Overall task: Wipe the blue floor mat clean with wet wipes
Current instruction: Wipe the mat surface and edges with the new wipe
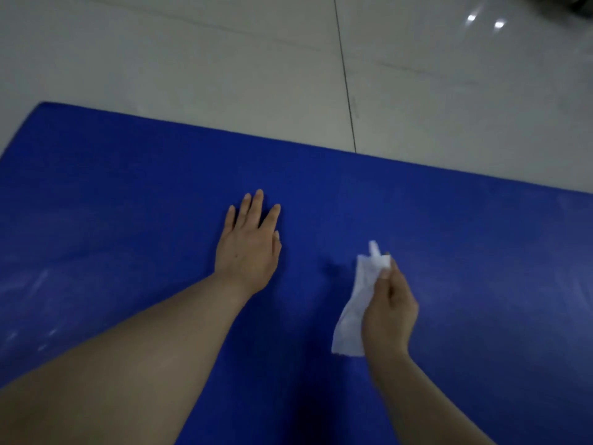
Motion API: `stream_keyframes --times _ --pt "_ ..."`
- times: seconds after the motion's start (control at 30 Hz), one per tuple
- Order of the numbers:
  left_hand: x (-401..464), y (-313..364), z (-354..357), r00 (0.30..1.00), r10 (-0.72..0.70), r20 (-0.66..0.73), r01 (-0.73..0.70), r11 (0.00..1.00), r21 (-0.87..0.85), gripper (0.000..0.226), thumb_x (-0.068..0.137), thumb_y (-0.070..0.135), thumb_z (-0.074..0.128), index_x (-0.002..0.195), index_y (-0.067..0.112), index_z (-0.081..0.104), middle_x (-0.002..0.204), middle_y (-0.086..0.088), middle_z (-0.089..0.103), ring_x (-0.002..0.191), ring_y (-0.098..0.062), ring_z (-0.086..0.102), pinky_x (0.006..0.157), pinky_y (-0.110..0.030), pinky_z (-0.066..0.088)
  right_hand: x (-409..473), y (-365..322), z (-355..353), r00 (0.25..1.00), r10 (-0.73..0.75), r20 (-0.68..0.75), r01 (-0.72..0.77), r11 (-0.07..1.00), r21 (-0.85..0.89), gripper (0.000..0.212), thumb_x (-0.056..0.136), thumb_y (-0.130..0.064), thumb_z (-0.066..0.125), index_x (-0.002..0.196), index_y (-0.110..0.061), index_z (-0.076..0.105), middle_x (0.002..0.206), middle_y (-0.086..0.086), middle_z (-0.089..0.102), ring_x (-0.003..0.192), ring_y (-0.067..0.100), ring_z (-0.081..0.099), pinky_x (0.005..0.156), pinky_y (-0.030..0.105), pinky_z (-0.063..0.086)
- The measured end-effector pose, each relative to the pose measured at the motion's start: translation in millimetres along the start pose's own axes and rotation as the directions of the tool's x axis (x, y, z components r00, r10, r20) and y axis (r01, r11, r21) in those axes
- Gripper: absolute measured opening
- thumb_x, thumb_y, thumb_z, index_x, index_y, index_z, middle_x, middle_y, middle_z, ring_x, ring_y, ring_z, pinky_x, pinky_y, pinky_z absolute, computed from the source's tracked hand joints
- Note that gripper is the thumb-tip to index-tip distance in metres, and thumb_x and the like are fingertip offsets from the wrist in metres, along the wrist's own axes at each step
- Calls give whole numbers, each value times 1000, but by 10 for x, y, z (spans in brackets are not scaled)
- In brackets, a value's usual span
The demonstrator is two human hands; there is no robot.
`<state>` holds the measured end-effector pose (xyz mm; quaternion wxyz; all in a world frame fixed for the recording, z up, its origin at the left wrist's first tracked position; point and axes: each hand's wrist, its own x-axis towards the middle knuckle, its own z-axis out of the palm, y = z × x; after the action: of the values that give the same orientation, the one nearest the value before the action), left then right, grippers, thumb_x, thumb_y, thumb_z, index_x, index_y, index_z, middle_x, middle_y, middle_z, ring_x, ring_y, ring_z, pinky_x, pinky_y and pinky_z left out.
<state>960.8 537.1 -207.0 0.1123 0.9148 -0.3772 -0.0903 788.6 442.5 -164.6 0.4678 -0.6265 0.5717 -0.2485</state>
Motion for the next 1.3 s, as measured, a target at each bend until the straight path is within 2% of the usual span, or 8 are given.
stream_keyframes --times 0.1,0.33,0.5,0.6,0.7,1.0,1.13,1.3 --pt "41 1 45 999 -18 36 17 999 43 56 101 35 15 154 23 1 160 -7 -14 147 -23 -14 120 -41 -6 518 -220 112 980 80 -182 -62 993 103 38 102 -27 38 66 -18 43 76 0 45 59 6 39 51 11 34" --pt "70 -49 139 1000 12 -13 -11 999 50 56 93 33 23 142 14 45 153 -15 31 141 -29 28 117 -44 18 1200 -903 1008 982 -51 -184 126 896 426 21 101 -20 46 93 -2 54 80 1 37 53 -2 40 49 10 37" --pt "95 -43 141 999 28 -41 -27 999 37 56 91 31 27 139 12 47 150 -16 35 138 -30 29 111 -46 19 1162 -1029 1726 799 -335 500 460 875 -148 59 99 -23 44 152 -16 18 144 7 38 118 16 46 96 25 40" --pt "91 -46 147 998 26 -49 -26 1000 18 55 91 30 28 139 12 48 151 -17 35 139 -30 29 112 -46 18 1261 -805 1737 563 -319 762 778 517 -358 60 103 -32 31 153 -16 1 161 -1 7 146 11 11 119 27 10" --pt "101 -51 153 999 23 -40 -22 999 23 55 91 31 28 139 13 47 152 -16 33 140 -29 27 112 -45 16 1433 -694 1550 485 -380 788 873 268 -408 54 104 -27 23 153 -19 2 160 -6 -4 146 7 -2 120 30 5" --pt "111 -53 167 999 28 -35 -27 999 30 54 92 32 28 140 14 47 153 -15 32 141 -29 27 112 -45 17 2086 -639 581 682 -406 608 720 227 -656 81 82 16 43 149 -28 29 153 -7 33 136 16 36 106 27 33" --pt "115 -52 166 999 25 -45 -24 1000 17 55 91 32 29 139 13 48 152 -15 33 141 -29 27 111 -45 17 2388 -530 184 927 -356 113 317 590 -743 58 86 10 39 131 -21 55 125 6 61 110 33 56 79 31 42" --pt "112 -37 159 999 28 -47 -27 999 17 55 91 33 29 138 12 48 152 -16 33 141 -29 27 111 -46 17 2322 -547 409 947 -296 -125 199 846 -494 34 94 -3 46 125 -10 59 123 5 61 111 26 55 86 28 39"
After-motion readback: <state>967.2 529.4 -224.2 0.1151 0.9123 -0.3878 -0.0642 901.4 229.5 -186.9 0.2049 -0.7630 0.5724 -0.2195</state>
